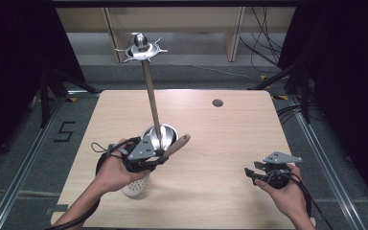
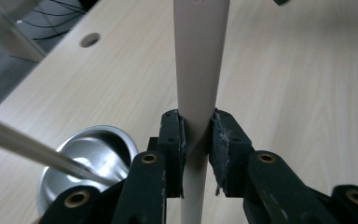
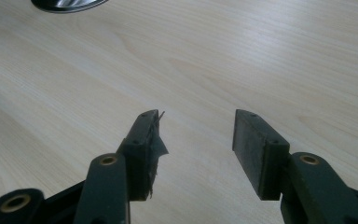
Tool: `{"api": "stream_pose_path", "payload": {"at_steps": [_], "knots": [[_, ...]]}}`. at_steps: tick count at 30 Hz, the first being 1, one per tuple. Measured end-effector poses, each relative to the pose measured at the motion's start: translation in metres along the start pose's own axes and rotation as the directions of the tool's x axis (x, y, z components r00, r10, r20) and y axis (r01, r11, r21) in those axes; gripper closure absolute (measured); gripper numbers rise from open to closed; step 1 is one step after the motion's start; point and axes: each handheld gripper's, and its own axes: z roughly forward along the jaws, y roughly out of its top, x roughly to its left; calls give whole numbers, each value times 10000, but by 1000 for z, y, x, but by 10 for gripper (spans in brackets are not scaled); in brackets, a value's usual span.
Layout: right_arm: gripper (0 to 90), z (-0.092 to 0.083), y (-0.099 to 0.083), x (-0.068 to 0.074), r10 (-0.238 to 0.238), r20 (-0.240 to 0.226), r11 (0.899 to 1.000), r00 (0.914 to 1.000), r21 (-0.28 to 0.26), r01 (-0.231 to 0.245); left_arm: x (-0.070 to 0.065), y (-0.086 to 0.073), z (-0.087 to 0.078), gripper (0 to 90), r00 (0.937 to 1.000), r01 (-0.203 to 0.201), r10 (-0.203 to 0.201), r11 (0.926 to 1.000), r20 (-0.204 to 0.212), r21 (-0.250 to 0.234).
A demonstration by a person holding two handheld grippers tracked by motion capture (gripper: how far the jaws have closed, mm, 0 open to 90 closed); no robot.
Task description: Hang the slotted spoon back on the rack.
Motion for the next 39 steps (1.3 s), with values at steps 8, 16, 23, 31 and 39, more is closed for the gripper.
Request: {"api": "stream_pose_path", "payload": {"at_steps": [8,16,23,31,39], "knots": [[512,2,0,-2,-392,-93,9991,9992,-144,391,7,-11,-21,743,9845,1394,-1487,9852,-933,-999],[510,1,0,1,-107,-144,9999,9998,6,107,12,-19,-32,743,9608,1886,-2149,9697,-1751,-1555],[509,2,0,-1,-272,-145,9996,9995,-103,271,16,-27,-42,743,9408,2210,-2643,9529,-2121,-2075],[507,1,0,0,-125,-29,9999,9999,-40,125,18,-33,-54,743,9200,2425,-3056,9357,-2454,-2563],[505,1,0,1,-137,-37,9998,9999,-119,136,18,-34,-62,743,8990,2548,-3360,9230,-2809,-2885]]}}
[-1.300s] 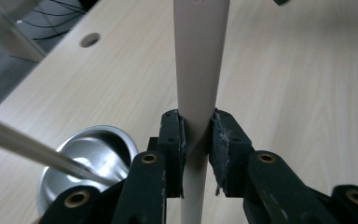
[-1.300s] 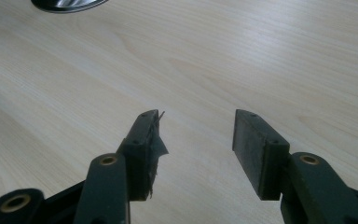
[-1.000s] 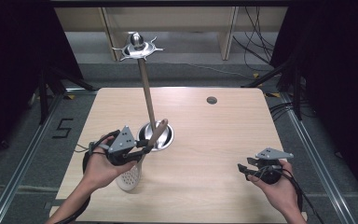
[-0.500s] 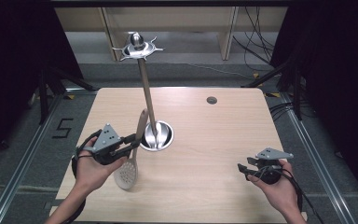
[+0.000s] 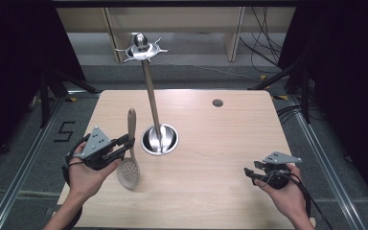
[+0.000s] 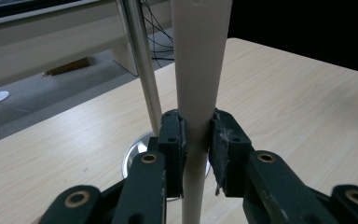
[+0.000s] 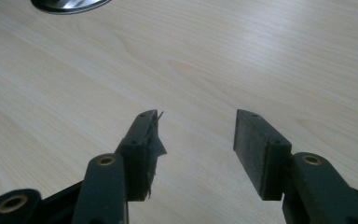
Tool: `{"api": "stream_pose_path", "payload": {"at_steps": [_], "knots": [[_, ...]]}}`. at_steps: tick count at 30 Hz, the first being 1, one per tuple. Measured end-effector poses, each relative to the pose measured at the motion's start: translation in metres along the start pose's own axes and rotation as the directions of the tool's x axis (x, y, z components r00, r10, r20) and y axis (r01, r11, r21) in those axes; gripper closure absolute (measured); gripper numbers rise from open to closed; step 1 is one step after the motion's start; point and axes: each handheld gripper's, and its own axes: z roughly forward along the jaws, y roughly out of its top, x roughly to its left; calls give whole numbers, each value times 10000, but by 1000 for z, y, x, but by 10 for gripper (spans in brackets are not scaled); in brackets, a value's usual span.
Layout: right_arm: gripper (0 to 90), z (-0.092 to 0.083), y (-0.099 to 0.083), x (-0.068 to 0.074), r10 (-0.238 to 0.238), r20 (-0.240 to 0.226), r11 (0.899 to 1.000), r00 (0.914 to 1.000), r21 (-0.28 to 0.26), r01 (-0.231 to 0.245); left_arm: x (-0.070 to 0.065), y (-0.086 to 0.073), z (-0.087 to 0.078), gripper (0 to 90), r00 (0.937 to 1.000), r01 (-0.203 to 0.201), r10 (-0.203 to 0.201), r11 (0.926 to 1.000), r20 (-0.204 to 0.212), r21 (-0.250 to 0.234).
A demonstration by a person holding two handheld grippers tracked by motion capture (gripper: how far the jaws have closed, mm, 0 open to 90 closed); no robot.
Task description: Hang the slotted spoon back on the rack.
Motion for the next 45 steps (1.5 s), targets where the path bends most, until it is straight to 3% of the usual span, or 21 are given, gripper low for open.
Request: {"api": "stream_pose_path", "payload": {"at_steps": [7,11,13,15,16,20,26,30,36,37,40,45], "knots": [[503,0,0,0,-4,0,10000,10000,5,4,0,9,-1,743,9996,-46,35,9993,-286,-376],[502,-1,0,0,-23,18,10000,10000,45,23,-1,12,0,744,9987,261,-275,9991,-433,-325],[501,0,0,0,44,18,10000,10000,18,-44,0,15,1,744,9981,223,-247,9988,-571,-435],[501,0,0,0,24,40,10000,10000,35,-24,0,16,2,743,9977,409,-433,9981,-514,-467],[501,-1,0,2,287,12,9995,9996,131,-287,0,16,2,743,9978,402,-426,9981,-518,-462],[500,-1,0,-1,-48,136,10000,9999,0,48,0,18,3,743,9966,507,-539,9974,-629,-519],[499,0,0,0,31,66,9999,10000,-104,-31,1,22,3,743,9959,474,-517,9972,-749,-579],[498,0,0,0,8,85,9999,10000,-148,-7,2,26,4,743,9951,692,-733,9957,-668,-619],[492,0,0,1,247,21,9996,9997,-128,-246,3,30,4,743,9944,587,-642,9961,-835,-662],[492,0,0,-1,61,37,9998,10000,-166,-60,4,32,4,743,9943,569,-628,9960,-866,-692],[491,0,0,0,182,-90,9998,9998,-95,-183,4,35,5,743,9934,751,-808,9947,-819,-704],[491,1,0,0,56,13,9998,10000,-169,-56,7,39,5,743,9941,599,-662,9954,-857,-750]]}}
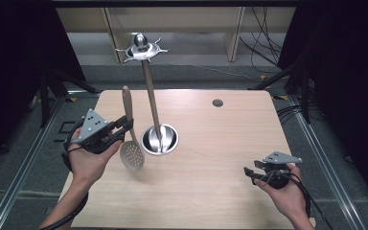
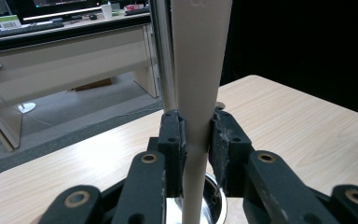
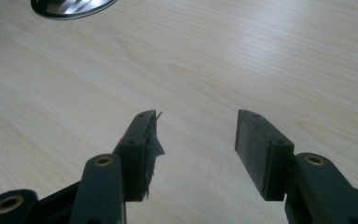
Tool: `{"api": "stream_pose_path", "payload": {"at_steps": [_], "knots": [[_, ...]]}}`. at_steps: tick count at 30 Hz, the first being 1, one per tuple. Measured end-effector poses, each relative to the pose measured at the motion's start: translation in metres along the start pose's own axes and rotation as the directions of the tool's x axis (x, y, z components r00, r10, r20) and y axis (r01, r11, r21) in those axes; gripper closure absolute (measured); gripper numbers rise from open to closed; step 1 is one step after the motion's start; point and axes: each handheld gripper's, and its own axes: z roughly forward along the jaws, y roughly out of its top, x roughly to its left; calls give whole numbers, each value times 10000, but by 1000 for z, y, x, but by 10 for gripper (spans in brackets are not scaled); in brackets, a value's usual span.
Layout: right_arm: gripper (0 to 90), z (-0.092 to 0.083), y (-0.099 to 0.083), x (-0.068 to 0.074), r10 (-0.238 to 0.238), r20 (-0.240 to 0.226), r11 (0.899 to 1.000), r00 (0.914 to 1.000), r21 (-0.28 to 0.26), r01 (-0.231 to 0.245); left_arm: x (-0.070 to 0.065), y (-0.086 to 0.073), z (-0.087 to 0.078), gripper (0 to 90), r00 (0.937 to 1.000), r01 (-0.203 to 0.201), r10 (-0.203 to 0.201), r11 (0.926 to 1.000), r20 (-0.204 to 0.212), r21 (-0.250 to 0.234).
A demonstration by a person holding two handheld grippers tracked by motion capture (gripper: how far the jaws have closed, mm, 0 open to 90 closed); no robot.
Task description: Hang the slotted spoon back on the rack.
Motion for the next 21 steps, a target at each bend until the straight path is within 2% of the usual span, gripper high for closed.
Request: {"api": "stream_pose_path", "payload": {"at_steps": [5,7,9,10,11,12,14,16,17,18,20,21], "knots": [[491,0,0,0,9,-9,10000,10000,6,-9,2,4,0,743,10000,-38,38,10000,21,23],[491,0,0,0,36,-5,10000,10000,5,-36,4,6,0,743,9998,156,-157,9998,122,104],[490,1,0,0,55,-51,9999,10000,-95,-56,5,7,1,743,9997,181,-183,9997,151,135],[490,0,0,0,38,-49,10000,10000,-46,-38,7,8,1,743,9999,25,-27,9999,102,133],[491,0,0,0,18,-13,10000,10000,0,-18,9,10,2,743,9996,151,-158,9994,236,307],[490,0,0,0,136,-108,9999,9998,76,-135,9,10,2,743,9996,151,-158,9994,236,307],[490,0,0,0,50,-52,10000,10000,28,-50,12,12,3,743,9989,222,-240,9988,401,435],[490,0,0,2,253,-43,9997,9997,67,-252,15,14,3,743,9993,64,-82,9988,360,481],[490,0,0,-1,-52,62,10000,10000,-13,52,15,14,3,742,9993,64,-82,9988,360,481],[490,0,0,-1,-61,57,10000,10000,-7,61,16,15,4,743,9988,177,-204,9981,451,596],[490,0,0,-1,-64,59,10000,10000,-12,64,17,15,4,742,9989,137,-166,9977,443,662],[490,0,0,2,215,-28,9997,9998,75,-215,18,16,4,742,9989,145,-176,9975,444,688]]}}
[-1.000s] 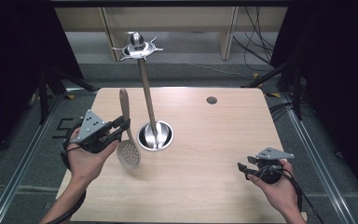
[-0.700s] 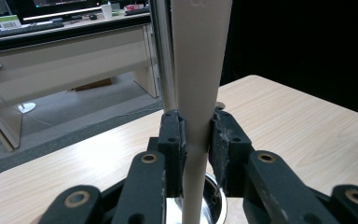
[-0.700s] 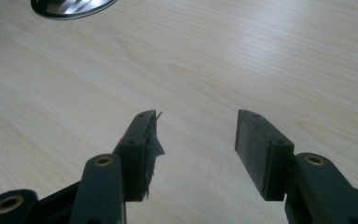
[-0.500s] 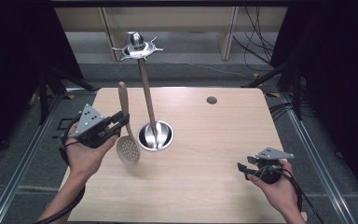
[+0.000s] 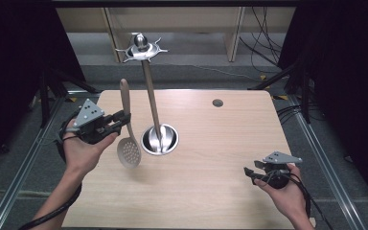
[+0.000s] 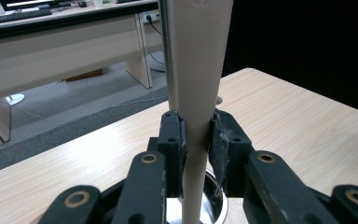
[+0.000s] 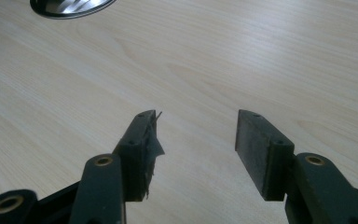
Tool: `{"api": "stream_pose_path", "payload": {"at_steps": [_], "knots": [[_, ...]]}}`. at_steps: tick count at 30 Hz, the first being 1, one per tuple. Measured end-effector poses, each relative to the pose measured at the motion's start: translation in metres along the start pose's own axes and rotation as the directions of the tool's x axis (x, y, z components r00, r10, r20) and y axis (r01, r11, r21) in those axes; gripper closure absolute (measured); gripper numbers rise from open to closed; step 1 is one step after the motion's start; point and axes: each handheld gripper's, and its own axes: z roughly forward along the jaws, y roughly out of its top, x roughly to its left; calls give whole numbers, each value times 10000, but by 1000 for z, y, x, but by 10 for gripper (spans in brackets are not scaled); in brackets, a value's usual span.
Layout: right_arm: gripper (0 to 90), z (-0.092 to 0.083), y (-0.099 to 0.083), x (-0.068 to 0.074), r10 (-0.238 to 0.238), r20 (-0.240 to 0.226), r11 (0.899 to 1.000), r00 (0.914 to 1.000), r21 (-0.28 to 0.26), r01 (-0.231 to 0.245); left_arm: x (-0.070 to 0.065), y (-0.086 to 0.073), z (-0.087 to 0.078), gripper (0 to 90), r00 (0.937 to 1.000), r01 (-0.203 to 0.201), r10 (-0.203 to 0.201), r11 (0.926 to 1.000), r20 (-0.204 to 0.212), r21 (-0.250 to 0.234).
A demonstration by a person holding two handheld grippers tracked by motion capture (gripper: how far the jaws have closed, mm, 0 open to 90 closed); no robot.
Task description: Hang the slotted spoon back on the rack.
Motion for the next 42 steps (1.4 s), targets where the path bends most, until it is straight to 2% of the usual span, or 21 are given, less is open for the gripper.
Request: {"api": "stream_pose_path", "payload": {"at_steps": [1,4,5,7,8,14,15,16,19,20,23,24,25,29,30,34,36,38,39,40,42], "knots": [[489,0,0,-2,-201,31,9998,9998,-60,201,1,0,0,743,10000,21,-21,10000,5,19],[489,0,0,-1,-100,41,9999,9999,-33,100,4,4,-1,743,9998,-187,188,9998,-34,105],[489,0,0,-2,-279,104,9996,9996,-65,279,4,4,-1,743,9998,-207,208,9997,-54,113],[489,0,0,-1,-113,-121,9999,9999,8,113,5,6,-1,743,9996,-270,271,9995,-69,151],[489,0,0,-2,-270,120,9996,9996,-52,271,5,6,-1,743,9996,-270,271,9995,-69,151],[488,0,0,-2,-280,102,9996,9996,-63,281,8,12,-4,743,9990,-442,443,9986,-27,281],[488,0,0,-2,-280,102,9996,9996,-63,281,8,12,-4,743,9990,-442,443,9986,-27,281],[488,0,0,-1,-120,-130,9999,9998,5,120,9,12,-3,743,9989,-456,454,9986,72,256],[488,0,0,-1,-114,-134,9999,9998,5,114,10,14,-4,743,9994,-343,340,9988,62,363],[488,0,0,-2,-258,65,9997,9996,-52,259,12,15,-4,743,9991,-424,424,9986,-13,322],[488,0,0,-2,-311,117,9995,9994,-57,311,14,17,-3,743,9987,-500,498,9982,83,337],[488,0,0,-2,-195,40,9998,9998,-44,195,15,18,-4,743,9990,-435,436,9983,-17,393],[488,0,0,-2,-212,49,9998,9998,-47,212,16,20,-3,743,9987,-496,493,9982,94,340],[488,0,0,-2,-213,52,9998,9998,-49,213,16,22,-4,743,9991,-432,433,9981,-33,433],[488,0,0,-2,-214,51,9998,9998,-43,214,16,23,-3,743,9986,-526,523,9978,86,396],[488,0,0,-2,-207,48,9998,9998,-49,208,15,27,-2,743,9988,-495,497,9976,-20,490],[488,0,0,-1,-102,-46,9999,9999,17,102,16,29,-1,743,9985,-536,533,9976,91,440],[487,0,0,-2,-207,50,9998,9998,-50,207,15,30,-1,743,9988,-490,491,9975,-14,504],[487,0,0,0,-54,42,10000,10000,-9,54,16,31,-1,743,9987,-509,509,9973,-2,526],[487,0,0,-2,-203,-13,9998,9998,-43,202,16,32,0,743,9984,-556,552,9973,105,482],[487,0,0,-1,-144,-83,9999,9999,-1,144,16,34,-1,743,9988,-487,487,9973,4,547]]}}
